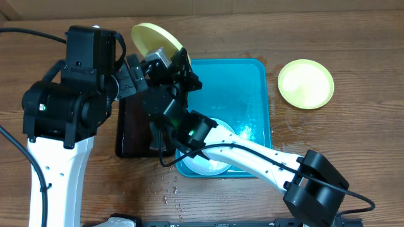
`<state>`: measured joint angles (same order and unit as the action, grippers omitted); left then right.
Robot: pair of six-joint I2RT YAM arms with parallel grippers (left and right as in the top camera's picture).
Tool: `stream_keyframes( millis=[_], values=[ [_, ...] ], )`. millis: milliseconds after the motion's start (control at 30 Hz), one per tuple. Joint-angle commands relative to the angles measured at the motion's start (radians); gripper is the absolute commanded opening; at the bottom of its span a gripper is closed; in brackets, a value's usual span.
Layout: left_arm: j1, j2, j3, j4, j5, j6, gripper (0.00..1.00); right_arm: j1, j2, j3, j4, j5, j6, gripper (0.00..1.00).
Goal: Clean dirty plates on tray and stack at the side
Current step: 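Lift the yellow plate by its rim with the right gripper, then carry the yellow plate right and stack it on the other yellow plate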
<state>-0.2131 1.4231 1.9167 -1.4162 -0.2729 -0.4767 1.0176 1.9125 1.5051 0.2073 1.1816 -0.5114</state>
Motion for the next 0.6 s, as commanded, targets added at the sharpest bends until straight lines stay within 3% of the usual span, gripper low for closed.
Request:
stream_keyframes(
  millis=[0,233,300,400,567],
  values=[
    [-0.010,0.017,0.000,0.006,0.045,0.005,1.00,0.054,-0.027,0.029,0.039,-0.023,-0.073,0.04],
    [-0.010,0.017,0.000,0.006,0.045,0.005,1.00,0.054,-0.027,0.029,0.039,-0.023,-0.060,0.04],
    [-0.010,0.017,0.000,0.006,0.045,0.005,1.00,0.053,-0.027,0.027,0.029,-0.023,0.002,0.04],
    [-0.010,0.017,0.000,0.006,0.045,0.005,1.00,0.040,-0.027,0.026,-0.022,-0.023,0.150,0.04],
    [-0.010,0.017,0.000,0.006,0.045,0.005,1.00,0.005,-0.027,0.026,-0.244,-0.112,0.453,0.04]
  ],
)
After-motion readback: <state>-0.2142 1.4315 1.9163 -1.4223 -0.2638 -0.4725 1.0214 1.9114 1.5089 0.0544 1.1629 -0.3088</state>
